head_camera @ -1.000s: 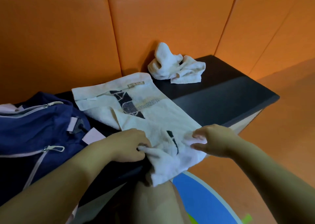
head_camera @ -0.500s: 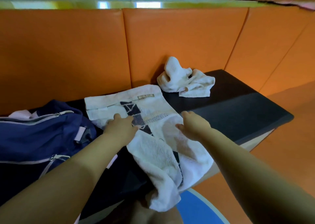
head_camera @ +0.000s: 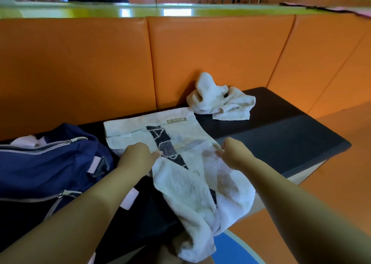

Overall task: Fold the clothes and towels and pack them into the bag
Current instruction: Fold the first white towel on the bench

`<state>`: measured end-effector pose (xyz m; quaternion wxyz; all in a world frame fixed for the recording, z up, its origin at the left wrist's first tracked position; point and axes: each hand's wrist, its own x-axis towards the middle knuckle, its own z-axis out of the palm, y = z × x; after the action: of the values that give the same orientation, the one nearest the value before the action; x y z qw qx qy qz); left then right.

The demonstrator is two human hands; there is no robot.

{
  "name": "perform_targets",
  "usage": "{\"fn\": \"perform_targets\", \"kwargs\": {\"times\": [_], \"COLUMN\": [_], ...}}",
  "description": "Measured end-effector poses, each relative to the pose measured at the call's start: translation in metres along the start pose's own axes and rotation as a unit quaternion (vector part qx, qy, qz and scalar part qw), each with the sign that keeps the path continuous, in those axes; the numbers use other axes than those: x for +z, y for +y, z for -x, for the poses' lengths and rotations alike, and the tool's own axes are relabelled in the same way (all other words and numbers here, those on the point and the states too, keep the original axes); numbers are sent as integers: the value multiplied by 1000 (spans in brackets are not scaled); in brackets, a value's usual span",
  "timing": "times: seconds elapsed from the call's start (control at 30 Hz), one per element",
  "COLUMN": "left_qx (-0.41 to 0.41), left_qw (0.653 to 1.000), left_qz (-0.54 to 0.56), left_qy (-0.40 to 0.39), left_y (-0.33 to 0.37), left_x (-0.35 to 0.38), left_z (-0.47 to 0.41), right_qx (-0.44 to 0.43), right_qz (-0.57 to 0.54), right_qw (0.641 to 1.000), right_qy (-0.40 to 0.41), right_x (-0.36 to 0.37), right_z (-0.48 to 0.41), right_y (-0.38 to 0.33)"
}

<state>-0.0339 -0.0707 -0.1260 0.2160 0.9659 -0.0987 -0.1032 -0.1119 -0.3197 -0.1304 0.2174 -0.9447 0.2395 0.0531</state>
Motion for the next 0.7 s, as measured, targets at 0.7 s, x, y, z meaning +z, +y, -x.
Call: {"fn": "perform_targets", "kwargs": {"times": [0.7], "left_qx": [109], "left_qw": [938], "left_qz": [263], "left_qy": [200], "left_y": [12], "left_x": [-139], "left_z": [55], "right_qx": [-40], "right_qz": [-474], "right_qw": [845], "right_qy": [245], "right_x": [-143], "right_z": [67], "right_y": [-16]}}
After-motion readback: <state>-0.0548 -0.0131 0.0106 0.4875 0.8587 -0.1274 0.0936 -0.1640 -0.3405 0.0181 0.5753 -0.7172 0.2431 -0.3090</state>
